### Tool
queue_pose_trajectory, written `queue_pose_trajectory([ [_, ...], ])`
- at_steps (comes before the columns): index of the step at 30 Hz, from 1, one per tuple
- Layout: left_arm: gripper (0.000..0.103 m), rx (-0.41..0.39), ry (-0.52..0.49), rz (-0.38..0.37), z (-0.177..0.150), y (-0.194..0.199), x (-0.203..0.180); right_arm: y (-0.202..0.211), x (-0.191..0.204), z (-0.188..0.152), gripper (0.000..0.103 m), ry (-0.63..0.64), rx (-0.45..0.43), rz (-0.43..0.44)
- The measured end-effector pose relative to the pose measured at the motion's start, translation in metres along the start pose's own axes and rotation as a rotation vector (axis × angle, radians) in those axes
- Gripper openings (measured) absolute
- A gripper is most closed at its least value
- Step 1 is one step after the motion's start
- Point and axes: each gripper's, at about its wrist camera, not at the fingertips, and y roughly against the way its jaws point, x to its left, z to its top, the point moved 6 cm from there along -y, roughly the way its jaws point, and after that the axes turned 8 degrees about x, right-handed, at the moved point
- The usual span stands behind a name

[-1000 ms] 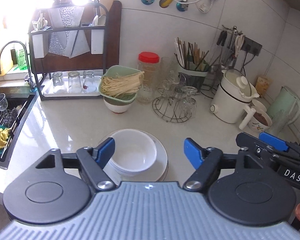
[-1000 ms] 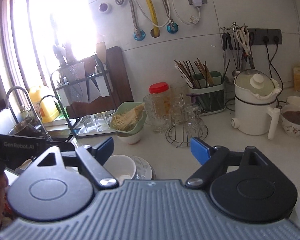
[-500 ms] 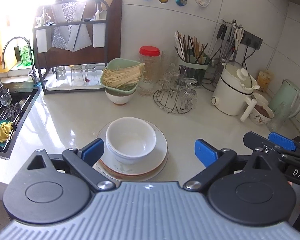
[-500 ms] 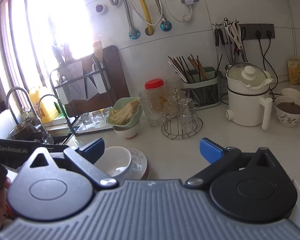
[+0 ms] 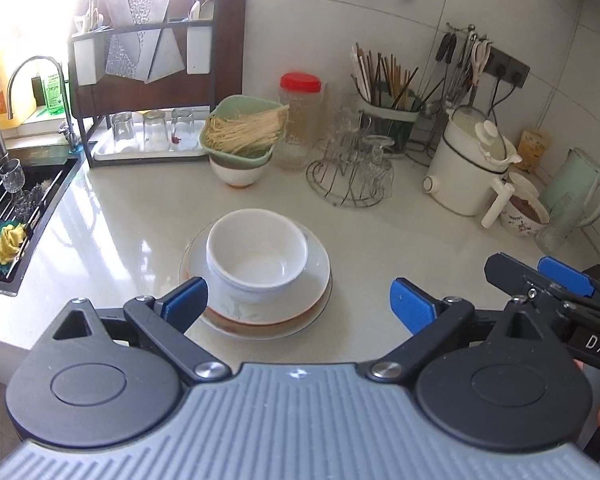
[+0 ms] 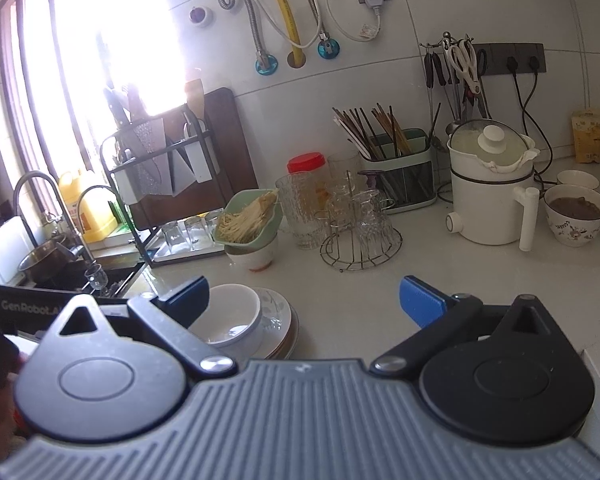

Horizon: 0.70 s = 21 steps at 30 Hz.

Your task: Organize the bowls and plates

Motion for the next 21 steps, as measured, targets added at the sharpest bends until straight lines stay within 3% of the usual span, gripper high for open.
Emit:
queue_pose_trajectory([
  [5,0.099,0.003,0.021,0.013,-0.0044,-0.0002,0.004,-0.0075,-0.0035,-0.0068,0.103,0.005,0.043,-0.014],
  [21,0.1,-0.001,0.003,0.031,-0.0009,-0.0048,0.0017,-0.0069,-0.0046,-0.0075,0.103,0.0,0.025,-0.027],
])
